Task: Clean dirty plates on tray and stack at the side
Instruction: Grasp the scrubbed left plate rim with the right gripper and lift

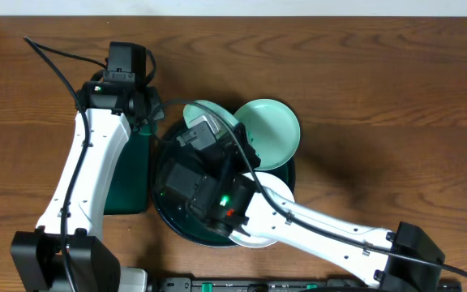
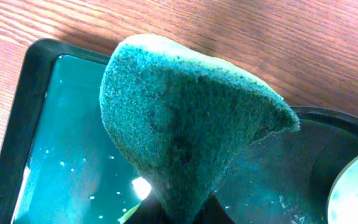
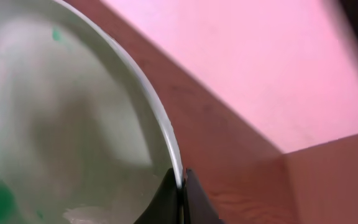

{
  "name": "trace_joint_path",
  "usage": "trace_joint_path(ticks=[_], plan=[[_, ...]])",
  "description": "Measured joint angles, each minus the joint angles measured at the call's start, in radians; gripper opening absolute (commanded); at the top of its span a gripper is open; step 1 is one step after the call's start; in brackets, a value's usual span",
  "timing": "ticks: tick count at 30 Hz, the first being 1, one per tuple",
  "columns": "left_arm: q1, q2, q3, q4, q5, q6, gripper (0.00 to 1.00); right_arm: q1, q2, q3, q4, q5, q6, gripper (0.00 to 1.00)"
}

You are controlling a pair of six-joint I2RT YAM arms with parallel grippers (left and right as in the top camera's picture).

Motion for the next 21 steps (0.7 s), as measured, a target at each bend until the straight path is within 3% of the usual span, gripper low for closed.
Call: trace_joint_path(ticks=[11, 16, 21], plan=[[0.000, 0.000, 0.000, 0.000, -0.002, 0.000, 0.07, 0.005, -0.019, 0.000, -0.006, 0.050, 0.001, 0.01], [0.000, 0.000, 0.000, 0.000, -0.003, 0.000, 0.07, -0.051, -0.019, 0.000, -0.025, -0.148, 0.031, 0.01], [0.000, 0.000, 0.000, 0.000, -0.003, 0.000, 0.08, -0.204, -0.019, 0.000, -0.007, -0.478, 0.060, 0.01]])
